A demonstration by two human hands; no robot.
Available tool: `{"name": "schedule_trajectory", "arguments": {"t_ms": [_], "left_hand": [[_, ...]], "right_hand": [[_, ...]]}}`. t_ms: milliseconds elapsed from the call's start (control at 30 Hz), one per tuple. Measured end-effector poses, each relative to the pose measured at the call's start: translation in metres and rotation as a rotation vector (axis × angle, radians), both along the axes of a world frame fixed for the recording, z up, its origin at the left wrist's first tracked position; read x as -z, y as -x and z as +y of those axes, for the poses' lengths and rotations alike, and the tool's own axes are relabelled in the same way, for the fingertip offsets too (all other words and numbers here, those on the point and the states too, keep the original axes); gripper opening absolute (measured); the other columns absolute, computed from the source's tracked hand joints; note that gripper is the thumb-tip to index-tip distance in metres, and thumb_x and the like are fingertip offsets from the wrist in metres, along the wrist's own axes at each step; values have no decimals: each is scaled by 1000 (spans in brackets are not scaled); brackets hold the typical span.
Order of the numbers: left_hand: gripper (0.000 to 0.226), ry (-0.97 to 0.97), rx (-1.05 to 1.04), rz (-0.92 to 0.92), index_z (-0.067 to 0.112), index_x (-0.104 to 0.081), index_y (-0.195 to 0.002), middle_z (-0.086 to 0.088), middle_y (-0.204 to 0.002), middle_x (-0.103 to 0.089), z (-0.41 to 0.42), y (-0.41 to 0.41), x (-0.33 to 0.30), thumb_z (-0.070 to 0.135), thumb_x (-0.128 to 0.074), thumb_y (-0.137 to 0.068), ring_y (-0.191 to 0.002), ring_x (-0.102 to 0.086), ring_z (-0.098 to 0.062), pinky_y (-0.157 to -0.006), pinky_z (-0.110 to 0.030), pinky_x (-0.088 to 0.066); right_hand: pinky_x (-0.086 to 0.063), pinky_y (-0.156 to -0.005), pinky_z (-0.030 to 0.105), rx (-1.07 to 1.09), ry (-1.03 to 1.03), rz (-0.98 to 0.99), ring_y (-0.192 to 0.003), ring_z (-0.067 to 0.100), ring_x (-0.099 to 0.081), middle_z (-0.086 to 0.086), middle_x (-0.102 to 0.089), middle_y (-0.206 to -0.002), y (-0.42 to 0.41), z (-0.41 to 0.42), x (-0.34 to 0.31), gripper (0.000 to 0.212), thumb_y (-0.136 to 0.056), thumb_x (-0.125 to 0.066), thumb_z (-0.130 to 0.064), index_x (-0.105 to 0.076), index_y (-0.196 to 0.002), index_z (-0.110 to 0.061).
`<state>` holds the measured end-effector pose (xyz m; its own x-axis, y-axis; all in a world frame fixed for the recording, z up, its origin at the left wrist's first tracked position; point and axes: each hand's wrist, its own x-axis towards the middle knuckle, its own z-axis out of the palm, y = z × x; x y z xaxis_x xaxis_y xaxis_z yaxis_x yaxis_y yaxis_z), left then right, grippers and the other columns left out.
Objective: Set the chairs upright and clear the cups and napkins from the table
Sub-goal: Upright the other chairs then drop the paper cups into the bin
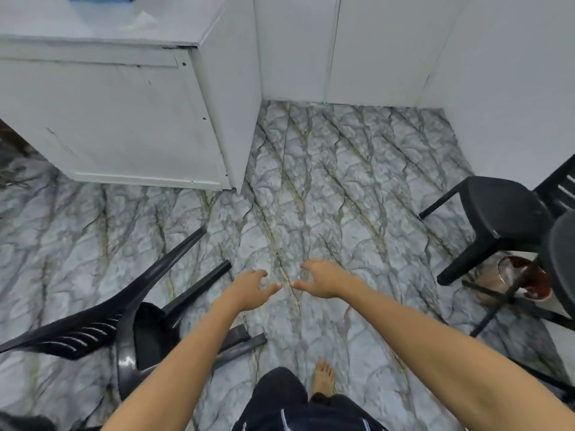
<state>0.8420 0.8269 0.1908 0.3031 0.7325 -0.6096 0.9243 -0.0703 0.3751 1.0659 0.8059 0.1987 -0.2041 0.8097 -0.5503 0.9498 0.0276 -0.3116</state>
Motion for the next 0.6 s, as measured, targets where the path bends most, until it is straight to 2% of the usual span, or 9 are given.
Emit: {"name": "schedule_trajectory", "arguments": {"t_ms": [133,300,467,600], "left_hand": [[83,7,-69,-6,15,-40,-151,-9,-156,-40,39,-11,3,73,-44,-90,-140,-42,-29,-113,-44,-39],[82,2,-150,-11,14,-37,-152,-9,-158,-38,102,-9,9,70,-44,-93,-141,-41,-29,-114,-43,-37],[89,13,-260,-4,17,-38,-152,-9,-155,-42,178,12,17,78,-40,-87,-137,-46,-29,-110,-46,-42],[90,41,-305,5,18,-38,-151,-8,-152,-47,234,30,15,80,-39,-86,-133,-50,-28,-108,-44,-44]], "right_hand": [[-38,-110,46,-85,-3,3,-140,28,-38,10,-38,-156,-11,57,1,81,-93,-41,-69,-33,-152,-14],[-42,-106,46,-170,9,21,-135,28,-44,11,-43,-152,-8,140,6,81,-93,-42,-70,-36,-149,-12],[-36,-112,46,-267,3,3,-143,26,-34,7,-30,-160,9,234,9,82,-93,-41,-70,-30,-153,-15],[-37,-111,46,-317,6,-10,-143,27,-35,9,-34,-158,28,308,11,83,-92,-41,-71,-32,-153,-15]]}}
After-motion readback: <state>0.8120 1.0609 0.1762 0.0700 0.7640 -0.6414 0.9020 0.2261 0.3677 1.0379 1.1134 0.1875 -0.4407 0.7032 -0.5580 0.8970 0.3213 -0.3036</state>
